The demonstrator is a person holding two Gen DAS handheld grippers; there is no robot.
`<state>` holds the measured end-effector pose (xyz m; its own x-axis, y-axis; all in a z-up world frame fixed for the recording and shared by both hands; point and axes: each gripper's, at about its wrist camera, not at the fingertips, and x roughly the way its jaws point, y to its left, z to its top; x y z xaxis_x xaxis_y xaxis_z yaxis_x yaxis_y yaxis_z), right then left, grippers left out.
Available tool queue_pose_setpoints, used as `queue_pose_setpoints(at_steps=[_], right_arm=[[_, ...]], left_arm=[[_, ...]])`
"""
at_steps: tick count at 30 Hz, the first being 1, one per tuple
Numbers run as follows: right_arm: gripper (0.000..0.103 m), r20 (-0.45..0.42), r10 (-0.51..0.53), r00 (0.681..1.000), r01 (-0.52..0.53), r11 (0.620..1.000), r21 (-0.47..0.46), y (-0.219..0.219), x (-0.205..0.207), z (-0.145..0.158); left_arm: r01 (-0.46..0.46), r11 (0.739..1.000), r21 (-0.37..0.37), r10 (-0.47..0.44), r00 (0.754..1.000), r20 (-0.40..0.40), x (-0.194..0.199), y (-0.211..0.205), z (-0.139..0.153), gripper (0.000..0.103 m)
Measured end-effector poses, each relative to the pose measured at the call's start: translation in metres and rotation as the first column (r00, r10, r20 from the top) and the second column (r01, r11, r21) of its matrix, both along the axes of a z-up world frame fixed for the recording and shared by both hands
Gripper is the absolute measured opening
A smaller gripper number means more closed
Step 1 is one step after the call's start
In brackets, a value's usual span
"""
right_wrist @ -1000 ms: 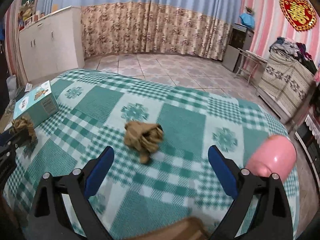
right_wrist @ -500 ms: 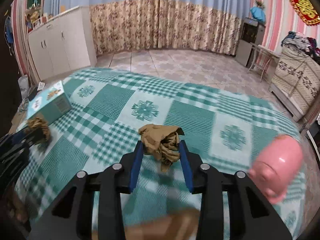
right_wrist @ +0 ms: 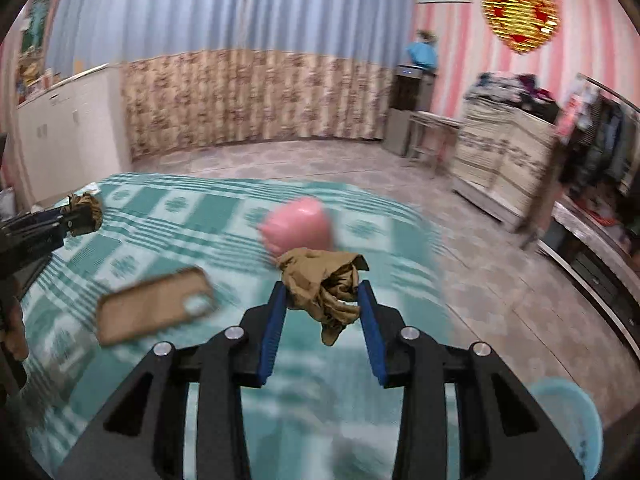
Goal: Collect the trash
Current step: 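Carry both brown paper balls with both grippers over the blue basket, then open the right gripper over the basket while the left releases its paper ball inside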
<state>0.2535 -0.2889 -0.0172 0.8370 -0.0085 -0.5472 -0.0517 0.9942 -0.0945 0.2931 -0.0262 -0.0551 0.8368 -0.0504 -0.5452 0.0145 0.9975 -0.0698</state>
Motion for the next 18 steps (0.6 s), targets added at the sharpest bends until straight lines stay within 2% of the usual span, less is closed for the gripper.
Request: queue_pose_setpoints(at_steps=[5,8,11,13,18], right_arm=[[0.037,-0.005,-0.140,0.990,0.140,0.990,-0.023,-0.076,-0.058,-0.005],[0.037,-0.018,-0.230,0.973,0.229,0.973,-0.037,-0.121,-0.085,-0.010],[0.037,-0.024,-0.325,0.945,0.323,0.944,-0.059,-0.162,-0.113,-0.017],[0.037,-0.028,-0.368,0.930,0.366,0.929,-0.046,-0.182,-0.127,-0.021],[0.037,-0.044,-0.453,0.891,0.453,0.891,0.000,-0.229,-0.154,-0.033]], left_arm=[[0.162,0.986,-0.021,-0.162,0.987,0.000,-0.018,-0.090,-0.001,0.037],[0.272,0.962,-0.033,-0.272,0.962,-0.002,-0.031,-0.151,-0.003,0.037],[0.391,0.917,-0.075,-0.393,0.919,-0.011,-0.046,-0.214,-0.006,0.037],[0.443,0.894,-0.072,-0.445,0.895,-0.017,-0.053,-0.245,-0.010,0.037],[0.574,0.819,0.016,-0.573,0.819,-0.032,-0.077,-0.323,-0.022,0.037]])
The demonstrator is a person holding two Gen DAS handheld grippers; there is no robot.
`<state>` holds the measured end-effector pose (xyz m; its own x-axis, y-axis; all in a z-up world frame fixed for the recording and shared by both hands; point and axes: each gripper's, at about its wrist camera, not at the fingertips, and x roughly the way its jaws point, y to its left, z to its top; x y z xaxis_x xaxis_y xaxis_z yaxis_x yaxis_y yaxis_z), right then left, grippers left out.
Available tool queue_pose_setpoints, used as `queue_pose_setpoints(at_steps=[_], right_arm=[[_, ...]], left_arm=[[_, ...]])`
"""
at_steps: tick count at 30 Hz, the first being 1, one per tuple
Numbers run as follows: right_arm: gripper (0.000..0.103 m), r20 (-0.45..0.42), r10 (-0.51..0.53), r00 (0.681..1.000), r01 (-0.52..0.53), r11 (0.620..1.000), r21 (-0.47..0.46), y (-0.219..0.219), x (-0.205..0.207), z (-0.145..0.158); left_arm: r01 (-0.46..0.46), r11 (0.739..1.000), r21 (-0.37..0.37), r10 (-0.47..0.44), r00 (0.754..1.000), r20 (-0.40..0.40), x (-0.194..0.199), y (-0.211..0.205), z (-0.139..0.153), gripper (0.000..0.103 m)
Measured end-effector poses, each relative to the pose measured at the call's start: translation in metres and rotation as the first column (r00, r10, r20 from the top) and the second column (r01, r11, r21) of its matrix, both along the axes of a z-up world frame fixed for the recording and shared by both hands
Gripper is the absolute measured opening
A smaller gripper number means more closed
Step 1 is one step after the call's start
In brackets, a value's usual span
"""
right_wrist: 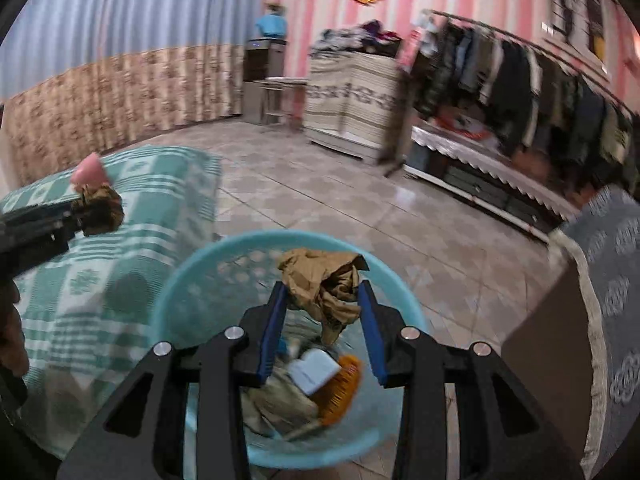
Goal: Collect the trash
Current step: 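Open the right gripper over the basket while the left releases its paper ball inside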
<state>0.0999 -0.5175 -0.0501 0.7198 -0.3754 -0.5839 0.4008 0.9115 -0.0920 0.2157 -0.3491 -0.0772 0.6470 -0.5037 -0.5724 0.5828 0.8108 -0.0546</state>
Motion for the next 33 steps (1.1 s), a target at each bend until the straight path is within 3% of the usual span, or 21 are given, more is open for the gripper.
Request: queue_pose_setpoints(at_steps=[7,9,10,13,15,22,26,28,30,31,32,33], right_arm=[[0.037,0.001,-0.080,0.997,0.080,0.996,0.050,-0.038,-0.017,-0.018],[0.037,0.004,-0.090,0.996,0.090,0.994,0.061,-0.043,-0.019,-0.021],[0.037,0.003,-0.092,0.996,0.092,0.994,0.067,-0.044,-0.019,-0.022],[0.037,0.000,-0.090,0.996,0.090,0.993,0.074,-0.043,-0.018,-0.027],[0.037,-0.002,-0.087,0.996,0.086,0.993,0.081,-0.041,-0.014,-0.030],[0.038,-0.025,-0.071,0.997,0.074,0.991,0.116,-0.032,0.004,-0.045],[0.038,-0.028,-0.069,0.997,0.072,0.988,0.136,-0.024,0.020,-0.049],[0.041,-0.025,-0.071,0.997,0.074,0.984,0.159,-0.021,0.029,-0.049],[0.053,-0.008,-0.069,0.998,0.070,0.982,0.173,-0.017,0.033,-0.046],[0.069,0.006,-0.070,0.998,0.068,0.983,0.169,-0.013,0.035,-0.044],[0.078,0.013,-0.077,0.997,0.074,0.986,0.151,-0.009,0.036,-0.041],[0.078,0.014,-0.081,0.997,0.078,0.987,0.142,-0.008,0.036,-0.040]], left_arm=[[0.128,0.990,0.049,-0.128,0.992,-0.017,-0.007,-0.064,-0.005,0.038],[0.151,0.986,0.067,-0.149,0.988,-0.025,-0.005,-0.074,-0.005,0.045],[0.155,0.985,0.079,-0.153,0.988,-0.033,-0.003,-0.080,-0.005,0.056],[0.121,0.988,0.097,-0.120,0.993,-0.012,0.001,-0.088,-0.001,0.077],[0.100,0.991,0.092,-0.100,0.995,-0.009,0.006,-0.082,0.002,0.082],[-0.011,0.999,0.053,0.010,1.000,0.009,0.018,-0.047,0.023,0.095],[-0.045,0.999,0.027,0.044,0.998,0.036,0.011,-0.024,0.041,0.098],[-0.065,0.998,0.024,0.064,0.996,0.058,0.006,-0.013,0.049,0.098],[-0.084,0.996,0.020,0.082,0.994,0.077,0.001,-0.002,0.057,0.098],[-0.093,0.996,0.018,0.091,0.992,0.084,-0.002,0.003,0.061,0.098],[-0.102,0.995,0.018,0.100,0.990,0.095,-0.006,0.009,0.066,0.098],[-0.111,0.994,0.018,0.109,0.988,0.108,-0.010,0.014,0.069,0.098]])
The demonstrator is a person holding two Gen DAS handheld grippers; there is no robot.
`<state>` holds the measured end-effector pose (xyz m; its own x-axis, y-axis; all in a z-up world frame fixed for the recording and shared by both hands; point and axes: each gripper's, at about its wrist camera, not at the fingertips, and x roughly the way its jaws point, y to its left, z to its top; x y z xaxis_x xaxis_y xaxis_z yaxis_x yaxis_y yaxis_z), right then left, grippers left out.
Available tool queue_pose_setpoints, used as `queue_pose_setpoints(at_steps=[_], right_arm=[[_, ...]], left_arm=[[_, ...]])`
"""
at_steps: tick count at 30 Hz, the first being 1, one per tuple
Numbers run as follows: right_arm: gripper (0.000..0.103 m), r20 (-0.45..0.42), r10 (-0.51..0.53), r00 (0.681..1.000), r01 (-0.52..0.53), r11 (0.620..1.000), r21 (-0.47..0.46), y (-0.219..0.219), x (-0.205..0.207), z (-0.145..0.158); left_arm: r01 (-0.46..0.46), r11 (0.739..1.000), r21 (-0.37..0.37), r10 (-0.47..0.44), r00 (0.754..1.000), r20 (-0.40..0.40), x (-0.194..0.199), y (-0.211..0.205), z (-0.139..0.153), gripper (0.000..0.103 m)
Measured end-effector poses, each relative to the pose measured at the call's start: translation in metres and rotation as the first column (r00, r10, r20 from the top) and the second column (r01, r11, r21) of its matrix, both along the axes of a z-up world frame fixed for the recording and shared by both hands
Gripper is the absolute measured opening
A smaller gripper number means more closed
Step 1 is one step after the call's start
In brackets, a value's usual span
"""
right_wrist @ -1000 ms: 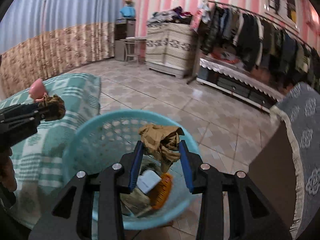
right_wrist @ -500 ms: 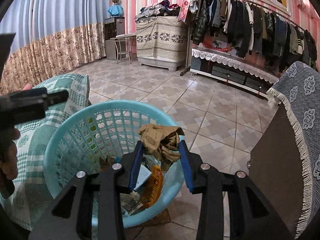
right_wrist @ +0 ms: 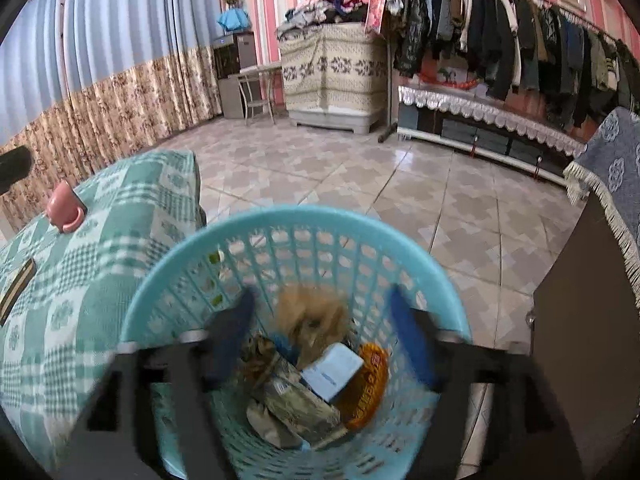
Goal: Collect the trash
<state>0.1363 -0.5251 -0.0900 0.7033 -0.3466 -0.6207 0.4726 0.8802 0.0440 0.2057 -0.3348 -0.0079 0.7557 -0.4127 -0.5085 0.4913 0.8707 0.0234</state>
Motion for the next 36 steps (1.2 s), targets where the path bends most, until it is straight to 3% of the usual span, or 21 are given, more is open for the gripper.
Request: queue_pose_setpoints(at_steps=[3,7,17,23,31,36], right_arm=[[0.083,0.002,-0.007,1.000,0.007,1.000,0.017,0.008,-0.003,0.000],[0.095,0.019,-0.028,0.999,0.028,1.000,-0.003,0.021,-0.016,0.006],[0.098,0.081,0.052,0.995,-0.046,0.996,-0.071,0.087,-0.036,0.052],[0.098,0.108,0.139,0.984,-0.132,0.989,-0.068,0.141,-0.041,0.070],[0.099,0.143,0.247,0.958,-0.238,0.968,-0.076,0.202,-0.063,0.083],[0.099,0.163,0.287,0.944,-0.271,0.956,-0.112,0.235,-0.075,0.089]], left_arm=[[-0.017,1.000,-0.007,0.018,0.999,0.027,-0.013,0.018,0.010,0.098],[-0.026,0.999,-0.023,0.026,1.000,0.000,-0.023,0.041,0.019,0.098],[-0.127,0.992,-0.021,0.128,0.990,0.058,-0.064,0.126,0.047,0.098],[-0.164,0.986,-0.016,0.165,0.985,0.051,-0.090,0.173,0.050,0.098],[-0.283,0.959,-0.030,0.283,0.959,-0.005,-0.112,0.229,0.034,0.098],[-0.368,0.926,-0.083,0.367,0.930,-0.022,-0.125,0.264,0.030,0.098]])
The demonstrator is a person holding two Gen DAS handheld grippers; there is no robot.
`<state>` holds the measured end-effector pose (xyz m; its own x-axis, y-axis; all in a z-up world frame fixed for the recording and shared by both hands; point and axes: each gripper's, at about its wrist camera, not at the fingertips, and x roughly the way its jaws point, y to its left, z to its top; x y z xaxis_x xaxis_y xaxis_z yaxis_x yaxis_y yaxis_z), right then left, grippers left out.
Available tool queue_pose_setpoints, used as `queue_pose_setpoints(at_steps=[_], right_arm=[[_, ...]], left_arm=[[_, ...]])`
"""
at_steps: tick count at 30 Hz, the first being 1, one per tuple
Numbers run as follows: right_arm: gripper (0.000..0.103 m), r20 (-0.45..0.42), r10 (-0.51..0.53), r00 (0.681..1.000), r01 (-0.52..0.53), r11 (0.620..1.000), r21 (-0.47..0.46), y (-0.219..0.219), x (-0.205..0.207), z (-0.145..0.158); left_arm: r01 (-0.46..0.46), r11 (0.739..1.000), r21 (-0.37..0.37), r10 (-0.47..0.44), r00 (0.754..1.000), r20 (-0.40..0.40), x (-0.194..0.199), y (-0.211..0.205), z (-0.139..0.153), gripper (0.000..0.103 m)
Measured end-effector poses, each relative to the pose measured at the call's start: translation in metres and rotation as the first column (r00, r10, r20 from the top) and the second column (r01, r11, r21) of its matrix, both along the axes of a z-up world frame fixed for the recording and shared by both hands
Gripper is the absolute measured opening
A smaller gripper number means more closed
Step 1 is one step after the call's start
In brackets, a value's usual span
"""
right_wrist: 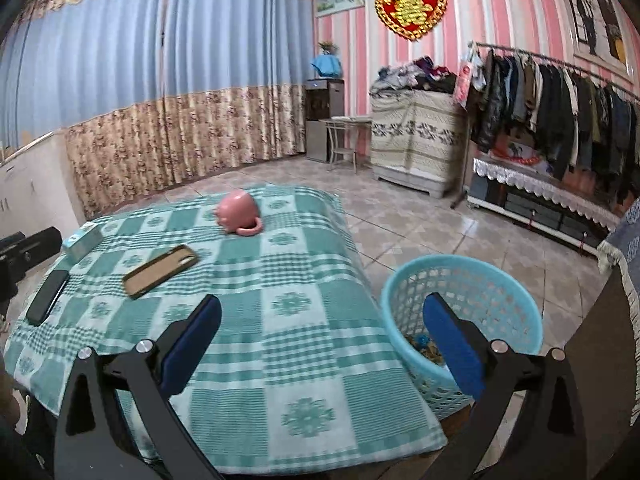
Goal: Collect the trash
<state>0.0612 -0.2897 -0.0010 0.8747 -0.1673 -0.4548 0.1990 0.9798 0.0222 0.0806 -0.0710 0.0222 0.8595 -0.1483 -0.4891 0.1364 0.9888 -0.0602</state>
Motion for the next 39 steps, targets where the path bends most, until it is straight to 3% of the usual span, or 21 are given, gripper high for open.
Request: queue_pose_setpoints(at_steps=[9,17,39], right_arm=[[0.099,-0.008,0.020,1.000,-0.020,1.000,-0.009,0.043,-0.021,-0.018],[0.099,0.013,0.045,0.999,-0.044,0.997,-0.066,0.071,-0.029,-0.010],[0.099,0.072,0.067,0.995,-0.060,0.994,-0.088,0.087,-0.035,-0.012]], left_arm=[[-0.052,0.999,-0.011,0.052,0.999,-0.017,-0.018,0.040,-0.032,0.098],[-0.079,0.996,-0.042,0.080,0.997,0.019,-0.036,0.062,-0.040,0.098],[-0.069,0.997,0.017,0.068,0.995,0.068,-0.051,0.060,-0.045,0.098]])
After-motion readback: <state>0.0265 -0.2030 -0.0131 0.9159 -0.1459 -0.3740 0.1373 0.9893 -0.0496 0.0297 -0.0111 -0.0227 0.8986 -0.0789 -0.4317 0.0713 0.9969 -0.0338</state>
